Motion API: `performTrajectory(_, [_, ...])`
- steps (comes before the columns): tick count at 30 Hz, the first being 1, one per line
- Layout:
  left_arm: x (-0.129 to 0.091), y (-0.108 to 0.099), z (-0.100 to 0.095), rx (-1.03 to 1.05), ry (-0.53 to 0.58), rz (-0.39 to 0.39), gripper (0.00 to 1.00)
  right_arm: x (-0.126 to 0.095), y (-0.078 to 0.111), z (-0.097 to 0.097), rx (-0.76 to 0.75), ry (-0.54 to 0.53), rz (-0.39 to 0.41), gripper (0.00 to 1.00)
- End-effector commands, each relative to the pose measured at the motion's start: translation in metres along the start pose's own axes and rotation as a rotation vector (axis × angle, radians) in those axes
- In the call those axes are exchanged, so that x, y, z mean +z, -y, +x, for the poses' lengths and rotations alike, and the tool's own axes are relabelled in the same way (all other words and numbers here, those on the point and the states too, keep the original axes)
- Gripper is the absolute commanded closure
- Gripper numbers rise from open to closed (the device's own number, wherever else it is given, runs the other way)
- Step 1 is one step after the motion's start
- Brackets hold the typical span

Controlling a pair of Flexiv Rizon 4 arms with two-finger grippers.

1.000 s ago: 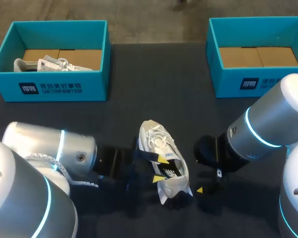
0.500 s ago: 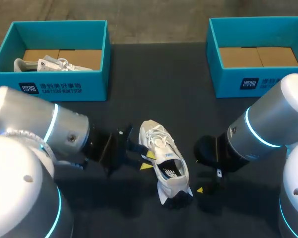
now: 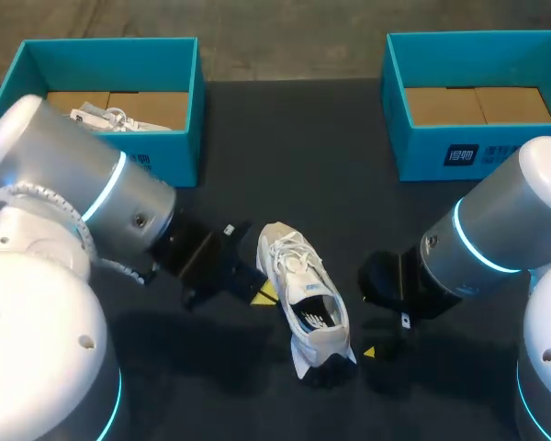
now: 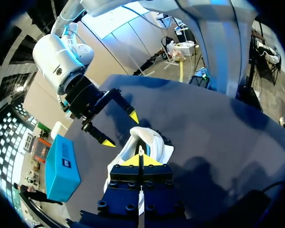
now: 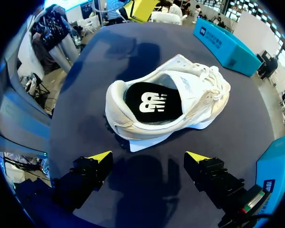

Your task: Take the shoe out of the shoebox, open the shoe tongue, remove and reinsert the insole, then place the shoe into the shoebox

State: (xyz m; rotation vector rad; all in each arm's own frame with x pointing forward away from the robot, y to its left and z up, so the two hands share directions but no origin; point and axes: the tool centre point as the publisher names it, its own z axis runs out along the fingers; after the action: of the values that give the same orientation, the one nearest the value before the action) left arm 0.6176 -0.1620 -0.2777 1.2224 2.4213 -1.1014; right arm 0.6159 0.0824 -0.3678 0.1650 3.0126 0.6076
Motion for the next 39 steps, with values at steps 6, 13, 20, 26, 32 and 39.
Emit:
performTrajectory(6, [0.002, -0.001, -0.005, 0.051, -0.075, -0.008, 1.00, 0.000, 0.000, 0.001, 0.000, 0.003, -0.001, 0.00])
performTrajectory(13, [0.009, -0.001, -0.006, 0.147, -0.182, -0.023, 1.00, -0.024, 0.026, -0.003, -0.061, -0.030, 0.009, 0.00])
performTrajectory(20, [0.024, 0.002, -0.001, 0.221, -0.279, -0.065, 1.00, -0.045, 0.055, -0.009, -0.084, -0.051, 0.024, 0.00])
performTrajectory(26, [0.037, -0.001, 0.000, 0.260, -0.356, -0.077, 1.00, -0.061, 0.076, -0.014, -0.089, -0.063, 0.049, 0.00])
performTrajectory(32, [0.049, -0.004, -0.001, 0.295, -0.447, -0.078, 1.00, -0.072, 0.097, -0.022, -0.099, -0.071, 0.050, 0.00])
performTrajectory(39, [0.062, -0.008, -0.007, 0.333, -0.555, -0.113, 1.00, -0.072, 0.097, -0.022, -0.099, -0.071, 0.050, 0.00])
